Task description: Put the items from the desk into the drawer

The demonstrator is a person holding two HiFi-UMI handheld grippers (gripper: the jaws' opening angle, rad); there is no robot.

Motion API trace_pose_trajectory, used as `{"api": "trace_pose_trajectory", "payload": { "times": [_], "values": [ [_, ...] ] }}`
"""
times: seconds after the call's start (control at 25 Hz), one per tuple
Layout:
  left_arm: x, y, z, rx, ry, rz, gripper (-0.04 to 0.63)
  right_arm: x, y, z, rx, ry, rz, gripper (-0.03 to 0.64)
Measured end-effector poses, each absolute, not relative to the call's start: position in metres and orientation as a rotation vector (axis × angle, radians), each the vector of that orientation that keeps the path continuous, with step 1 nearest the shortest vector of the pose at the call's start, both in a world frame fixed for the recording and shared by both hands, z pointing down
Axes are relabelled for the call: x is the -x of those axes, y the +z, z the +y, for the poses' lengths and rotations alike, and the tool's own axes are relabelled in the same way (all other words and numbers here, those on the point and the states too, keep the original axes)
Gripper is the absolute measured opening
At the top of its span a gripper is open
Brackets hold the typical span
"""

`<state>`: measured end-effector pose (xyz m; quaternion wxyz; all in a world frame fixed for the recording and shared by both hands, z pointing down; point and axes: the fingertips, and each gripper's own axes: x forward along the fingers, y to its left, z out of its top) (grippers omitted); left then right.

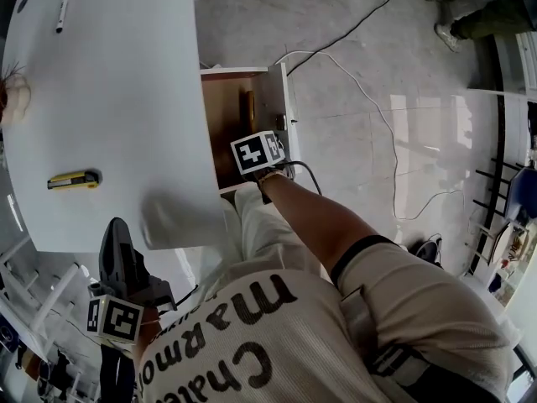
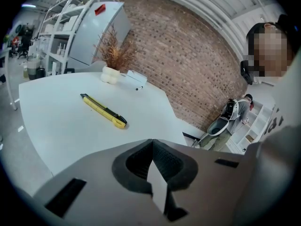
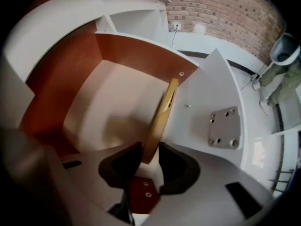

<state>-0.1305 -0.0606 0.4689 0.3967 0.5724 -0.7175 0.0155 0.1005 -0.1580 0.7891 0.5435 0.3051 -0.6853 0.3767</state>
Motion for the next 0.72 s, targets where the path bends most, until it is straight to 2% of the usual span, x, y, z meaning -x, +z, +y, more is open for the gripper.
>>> {"api": "trace_pose_trajectory", "payload": {
  "times": [0.36, 0.72],
  "values": [
    [0.137, 0.470, -0.046, -1.406, 0.047, -1.845, 0.002, -0.096, 0.813, -0.154, -0.653, 0.735, -1.517, 0.141],
    [0.130, 0.470, -0.040, -1.421, 0.051, -1.837, 0.002, -0.084, 0.820, -0.153, -0.672, 0.844, -1.583, 0.187]
  ]
}}
